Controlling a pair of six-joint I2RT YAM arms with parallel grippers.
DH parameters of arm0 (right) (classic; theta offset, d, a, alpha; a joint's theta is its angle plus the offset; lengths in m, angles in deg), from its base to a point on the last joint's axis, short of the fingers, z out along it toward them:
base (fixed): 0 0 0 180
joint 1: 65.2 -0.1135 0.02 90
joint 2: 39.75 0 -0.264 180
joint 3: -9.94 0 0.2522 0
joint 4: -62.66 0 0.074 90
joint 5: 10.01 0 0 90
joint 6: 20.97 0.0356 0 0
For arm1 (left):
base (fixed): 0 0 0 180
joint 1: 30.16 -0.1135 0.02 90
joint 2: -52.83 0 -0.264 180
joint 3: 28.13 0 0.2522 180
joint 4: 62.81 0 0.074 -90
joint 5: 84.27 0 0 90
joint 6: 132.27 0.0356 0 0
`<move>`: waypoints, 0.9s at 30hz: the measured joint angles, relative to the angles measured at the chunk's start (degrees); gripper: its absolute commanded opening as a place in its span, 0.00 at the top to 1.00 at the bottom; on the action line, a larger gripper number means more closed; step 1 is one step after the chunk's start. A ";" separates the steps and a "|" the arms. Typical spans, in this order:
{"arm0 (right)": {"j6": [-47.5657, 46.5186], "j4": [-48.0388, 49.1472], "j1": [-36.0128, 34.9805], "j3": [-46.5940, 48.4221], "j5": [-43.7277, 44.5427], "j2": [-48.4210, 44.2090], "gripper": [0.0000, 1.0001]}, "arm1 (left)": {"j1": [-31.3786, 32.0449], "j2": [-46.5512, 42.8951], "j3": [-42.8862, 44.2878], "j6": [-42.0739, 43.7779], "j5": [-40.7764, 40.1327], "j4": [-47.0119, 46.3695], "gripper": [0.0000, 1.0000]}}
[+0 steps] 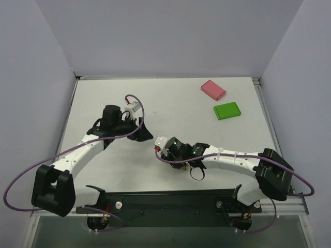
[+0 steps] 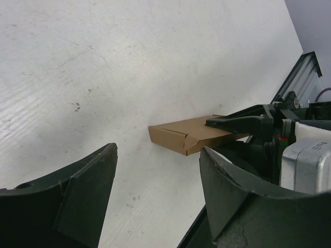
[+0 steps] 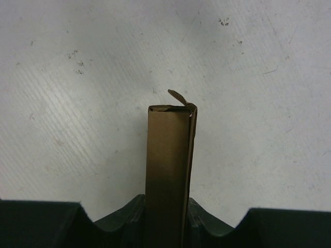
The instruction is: Fold the paper box
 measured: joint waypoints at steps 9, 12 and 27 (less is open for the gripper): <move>-12.94 0.33 6.34 4.15 -8.68 4.04 0.75 | -4.57 -1.11 0.00 0.31 -1.86 1.16 0.26; -15.50 -0.04 6.99 7.72 -10.54 7.32 0.74 | -4.57 -1.11 0.00 0.31 -1.84 1.18 0.25; -17.22 -2.32 8.90 14.14 -12.41 14.08 0.21 | -5.35 -2.40 0.00 0.31 -1.95 1.18 0.25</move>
